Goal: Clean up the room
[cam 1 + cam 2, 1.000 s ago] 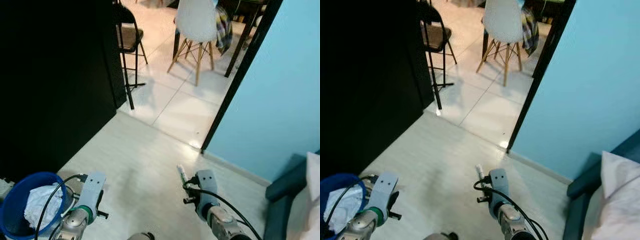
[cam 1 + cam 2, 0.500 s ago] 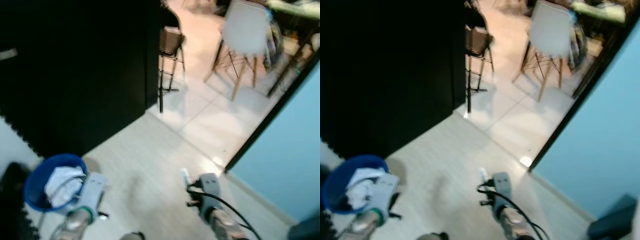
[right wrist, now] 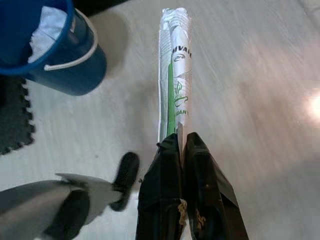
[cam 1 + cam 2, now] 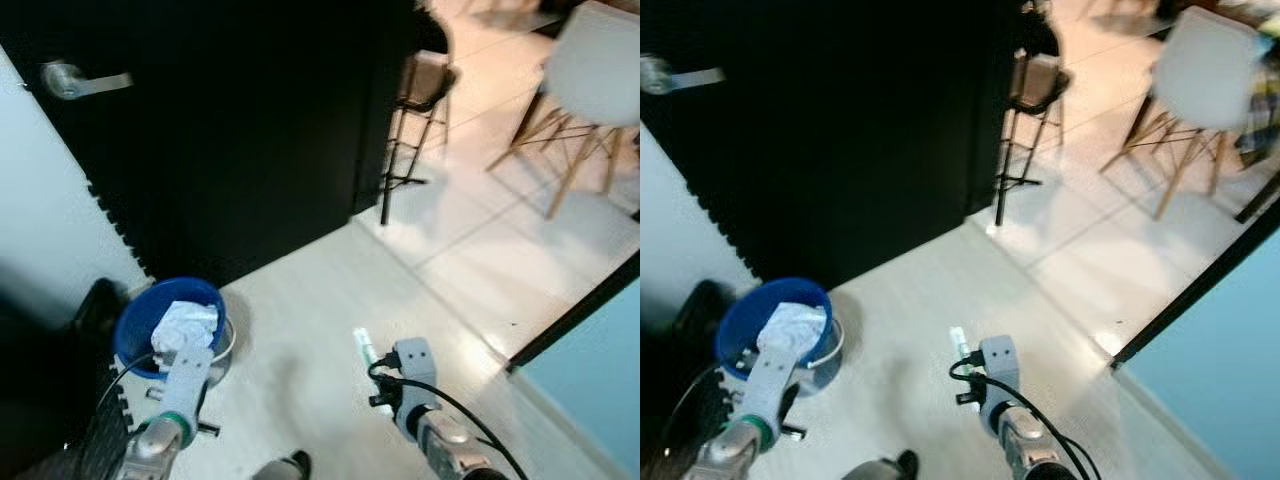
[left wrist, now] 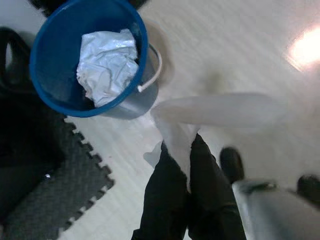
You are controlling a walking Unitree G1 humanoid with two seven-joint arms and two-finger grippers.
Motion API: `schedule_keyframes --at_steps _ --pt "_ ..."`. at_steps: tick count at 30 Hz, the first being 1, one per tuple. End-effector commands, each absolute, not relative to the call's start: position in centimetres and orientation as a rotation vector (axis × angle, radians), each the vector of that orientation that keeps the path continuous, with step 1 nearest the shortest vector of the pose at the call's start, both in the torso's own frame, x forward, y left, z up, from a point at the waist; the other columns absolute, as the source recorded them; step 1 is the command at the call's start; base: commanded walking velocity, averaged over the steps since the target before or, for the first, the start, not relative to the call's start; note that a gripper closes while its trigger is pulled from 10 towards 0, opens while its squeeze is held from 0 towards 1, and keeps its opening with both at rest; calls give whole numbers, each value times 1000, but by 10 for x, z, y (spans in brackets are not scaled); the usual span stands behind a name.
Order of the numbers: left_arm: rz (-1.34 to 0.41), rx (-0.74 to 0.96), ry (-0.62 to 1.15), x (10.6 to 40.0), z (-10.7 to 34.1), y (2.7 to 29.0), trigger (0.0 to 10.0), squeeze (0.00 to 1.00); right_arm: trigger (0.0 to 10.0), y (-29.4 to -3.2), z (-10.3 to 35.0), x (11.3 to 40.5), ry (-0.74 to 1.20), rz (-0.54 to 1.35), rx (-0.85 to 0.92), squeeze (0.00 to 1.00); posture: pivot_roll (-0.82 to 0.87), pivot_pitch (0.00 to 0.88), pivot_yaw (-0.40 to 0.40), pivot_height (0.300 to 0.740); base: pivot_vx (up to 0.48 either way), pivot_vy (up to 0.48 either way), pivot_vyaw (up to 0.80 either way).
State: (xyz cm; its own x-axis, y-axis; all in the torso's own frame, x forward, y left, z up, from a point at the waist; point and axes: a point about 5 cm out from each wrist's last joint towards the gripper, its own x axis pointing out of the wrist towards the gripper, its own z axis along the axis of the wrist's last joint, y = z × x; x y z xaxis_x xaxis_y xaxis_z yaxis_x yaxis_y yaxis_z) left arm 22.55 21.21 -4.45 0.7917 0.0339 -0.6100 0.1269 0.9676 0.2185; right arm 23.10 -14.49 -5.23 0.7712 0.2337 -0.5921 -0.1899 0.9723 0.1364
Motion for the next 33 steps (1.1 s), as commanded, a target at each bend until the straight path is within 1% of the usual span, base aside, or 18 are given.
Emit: schedule_keyframes --at_steps 1,33 --pt "-29 254 688 218 -49 219 10000 0 10000 -139 -52 232 650 245 73 0 64 0 43 730 0 0 763" --pt "19 261 707 217 -50 223 10000 0 10000 -137 -50 235 641 265 64 0 65 0 37 730 0 0 763"
